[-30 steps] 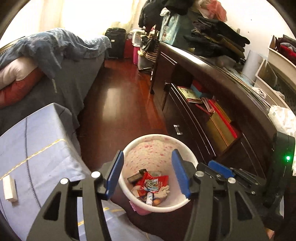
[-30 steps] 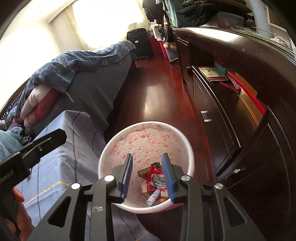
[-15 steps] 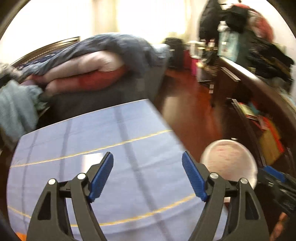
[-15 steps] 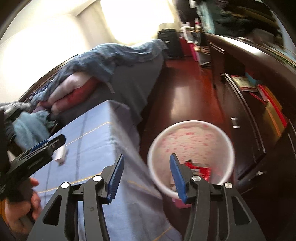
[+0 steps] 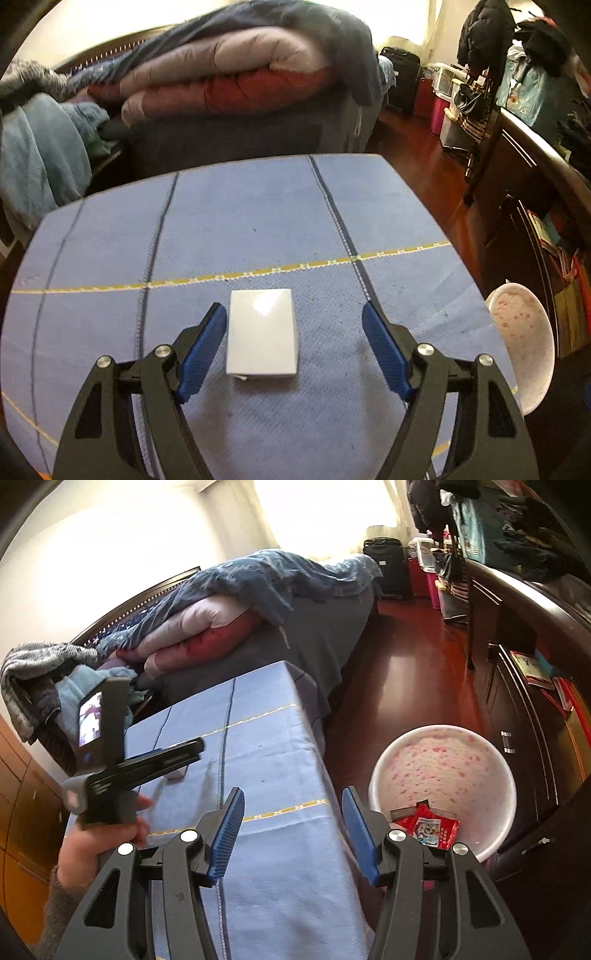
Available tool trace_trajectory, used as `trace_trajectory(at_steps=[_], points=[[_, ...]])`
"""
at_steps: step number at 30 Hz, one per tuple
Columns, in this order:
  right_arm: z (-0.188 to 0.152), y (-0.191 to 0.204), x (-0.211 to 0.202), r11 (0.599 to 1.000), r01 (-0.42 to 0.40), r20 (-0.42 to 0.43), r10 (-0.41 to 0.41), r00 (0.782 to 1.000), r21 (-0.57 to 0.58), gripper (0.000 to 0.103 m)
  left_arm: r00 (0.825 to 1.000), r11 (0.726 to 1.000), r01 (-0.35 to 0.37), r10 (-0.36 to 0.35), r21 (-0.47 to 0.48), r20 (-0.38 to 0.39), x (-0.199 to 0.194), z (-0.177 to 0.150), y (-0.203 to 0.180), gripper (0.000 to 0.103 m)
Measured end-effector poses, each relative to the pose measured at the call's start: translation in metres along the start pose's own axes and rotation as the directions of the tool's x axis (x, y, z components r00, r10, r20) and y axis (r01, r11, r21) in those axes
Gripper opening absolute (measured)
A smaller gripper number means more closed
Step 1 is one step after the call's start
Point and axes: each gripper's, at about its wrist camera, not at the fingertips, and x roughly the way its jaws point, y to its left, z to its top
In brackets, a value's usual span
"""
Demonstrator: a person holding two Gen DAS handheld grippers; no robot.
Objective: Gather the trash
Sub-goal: 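Grasp the small white box with left tool while right tool grasps orange sponge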
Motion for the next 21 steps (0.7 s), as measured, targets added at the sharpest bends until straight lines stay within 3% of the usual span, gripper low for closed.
trace_trajectory(at_steps=[1,4,14,21], points=[[0.0,0.003,0.001,1.0,-0.003,-0.003,0.003,1.0,-0.004,0.055,1.0,1.0,-0.001,0.001,0.002,-0.002,0.003,-0.001,0.001,0.061],[-0.001,0.014,0.006,1.0,-0.014,-0.016,0.013,1.0,-0.022,0.055,1.0,1.0,0.007,-0.007,0.007,-0.016,0.011,-0.003,0.003,0.044],[-0.021,0.071,0.024,0.992,-0.084,-0.099,0.074,0.992,-0.098,0.055,0.999,0.999,0.026,-0.024,-0.035,0.049,-0.024,-0.006,0.036,0.04],[-0.041,0.142,0.033,0.962,-0.192,-0.168,0.16,0.973,-0.194,0.056,0.988,0.995,-0.04,0.054,-0.096,0.146,-0.099,-0.022,0.112,0.041]])
